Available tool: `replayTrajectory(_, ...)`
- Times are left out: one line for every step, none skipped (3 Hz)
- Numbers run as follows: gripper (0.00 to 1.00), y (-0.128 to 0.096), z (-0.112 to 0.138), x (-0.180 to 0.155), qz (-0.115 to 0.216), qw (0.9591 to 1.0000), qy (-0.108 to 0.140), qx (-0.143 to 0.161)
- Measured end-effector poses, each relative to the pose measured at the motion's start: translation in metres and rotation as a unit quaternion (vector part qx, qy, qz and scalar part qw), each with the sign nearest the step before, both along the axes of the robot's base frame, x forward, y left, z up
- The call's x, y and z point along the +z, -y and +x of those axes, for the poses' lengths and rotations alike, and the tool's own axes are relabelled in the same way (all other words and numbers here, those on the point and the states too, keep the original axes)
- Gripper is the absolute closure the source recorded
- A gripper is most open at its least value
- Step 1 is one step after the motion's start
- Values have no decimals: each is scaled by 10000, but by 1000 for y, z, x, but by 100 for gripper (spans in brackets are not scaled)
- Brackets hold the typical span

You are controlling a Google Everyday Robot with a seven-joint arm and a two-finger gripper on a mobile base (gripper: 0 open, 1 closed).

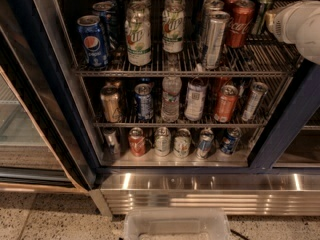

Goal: Pick green can from top shelf of fridge

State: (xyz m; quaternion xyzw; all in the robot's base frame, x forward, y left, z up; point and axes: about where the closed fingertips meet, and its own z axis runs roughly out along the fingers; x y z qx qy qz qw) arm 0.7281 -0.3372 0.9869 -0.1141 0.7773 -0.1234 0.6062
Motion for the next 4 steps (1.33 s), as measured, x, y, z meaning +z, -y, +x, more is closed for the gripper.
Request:
replayTrajectory(86,0,0,0,0,10000,0,0)
replayTrajectory(90,0,0,0,0,10000,0,0)
replayTrajectory(100,0,0,0,0,10000,1,0)
replayTrajectory(97,0,0,0,0,10000,1,1)
